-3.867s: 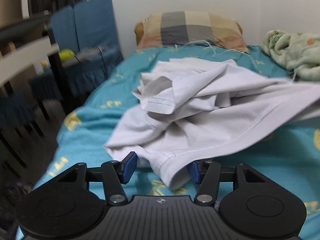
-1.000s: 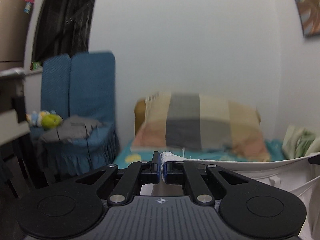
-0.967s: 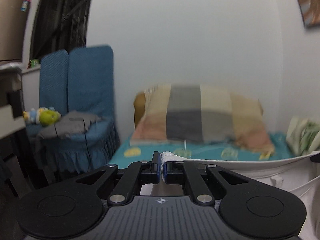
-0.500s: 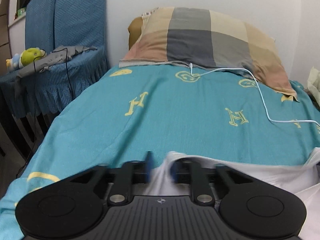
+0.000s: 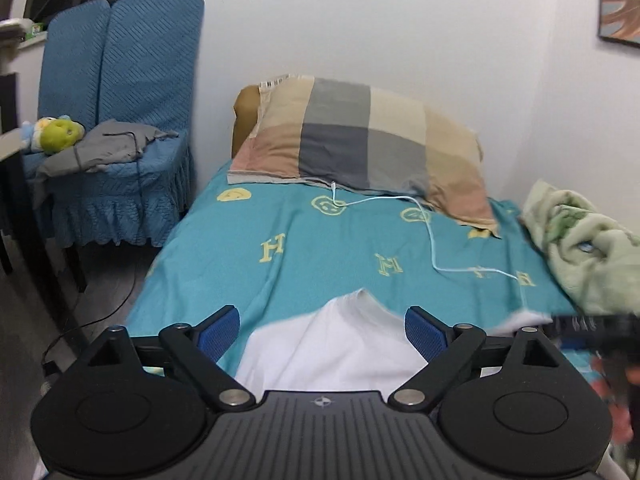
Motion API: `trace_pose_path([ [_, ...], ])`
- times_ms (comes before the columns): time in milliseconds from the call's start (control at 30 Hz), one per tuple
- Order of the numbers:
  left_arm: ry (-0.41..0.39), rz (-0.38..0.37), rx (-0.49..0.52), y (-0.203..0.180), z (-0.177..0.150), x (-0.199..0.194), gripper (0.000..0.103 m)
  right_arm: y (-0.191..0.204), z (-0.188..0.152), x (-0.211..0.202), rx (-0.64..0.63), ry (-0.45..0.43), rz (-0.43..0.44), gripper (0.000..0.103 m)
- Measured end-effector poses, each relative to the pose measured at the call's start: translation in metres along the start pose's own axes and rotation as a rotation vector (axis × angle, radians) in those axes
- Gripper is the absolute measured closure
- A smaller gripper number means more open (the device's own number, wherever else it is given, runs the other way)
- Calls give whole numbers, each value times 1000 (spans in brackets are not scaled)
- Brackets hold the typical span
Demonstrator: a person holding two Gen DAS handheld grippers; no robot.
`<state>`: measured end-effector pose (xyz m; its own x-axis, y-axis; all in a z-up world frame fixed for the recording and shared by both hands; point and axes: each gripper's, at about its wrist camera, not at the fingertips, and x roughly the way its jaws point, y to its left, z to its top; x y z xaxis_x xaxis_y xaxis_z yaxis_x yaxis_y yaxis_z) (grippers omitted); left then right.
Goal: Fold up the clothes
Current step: 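Lower the shirt flat onto the bed and open both grippers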
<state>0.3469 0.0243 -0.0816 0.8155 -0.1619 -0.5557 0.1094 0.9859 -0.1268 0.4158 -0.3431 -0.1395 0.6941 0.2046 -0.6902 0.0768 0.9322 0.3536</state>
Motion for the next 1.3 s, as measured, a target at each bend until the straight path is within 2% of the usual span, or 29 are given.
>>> trace_pose_path([
  [100,3,21,-71,12,-24,-59,11,4,-5,-25,39,-69,76,20],
  [200,-1,35,-169,21,-56,-113,11,8,-7,-36,57,-97,51,20],
  [333,-3,77,-218,14,-93,-155,11,8,-7,-37,56,-135,43,20],
  [400,5,65,-239,8,-99,-159,11,5,-7,-33,68,-163,28,20],
  [467,-8,55,-210,0,-101,-153,11,-2,-8,-24,105,-162,39,20],
  [600,-63,110,-160,-6,-115,-120,11,-11,-2,5,151,-135,90,20],
  [667,-41,118,-178,3,-121,-101,12,-7,1,20,118,-128,92,30],
  [700,-28,120,-194,8,-123,-91,12,-2,3,30,84,-113,52,38],
  [767,-10,136,-241,22,-127,-78,13,7,7,51,16,-87,-51,96],
  [833,-7,127,-317,38,-130,-73,13,13,13,67,-26,-97,-141,96],
  [933,-1,98,-459,67,-133,-69,14,11,25,87,-12,-144,-191,96],
  [1033,8,111,-529,87,-136,-66,15,2,25,107,47,-131,-206,96],
  [1167,22,108,-583,99,-140,-65,16,-10,12,106,144,-168,-127,90],
  [1200,24,100,-586,99,-140,-66,16,-12,11,103,155,-171,-106,79],
  [1233,25,90,-587,98,-140,-67,16,-14,10,100,166,-173,-85,67],
  [1267,22,83,-583,97,-139,-69,16,-15,10,97,172,-180,-61,35],
  [1300,16,77,-578,95,-139,-72,16,-14,10,93,178,-188,-36,10],
])
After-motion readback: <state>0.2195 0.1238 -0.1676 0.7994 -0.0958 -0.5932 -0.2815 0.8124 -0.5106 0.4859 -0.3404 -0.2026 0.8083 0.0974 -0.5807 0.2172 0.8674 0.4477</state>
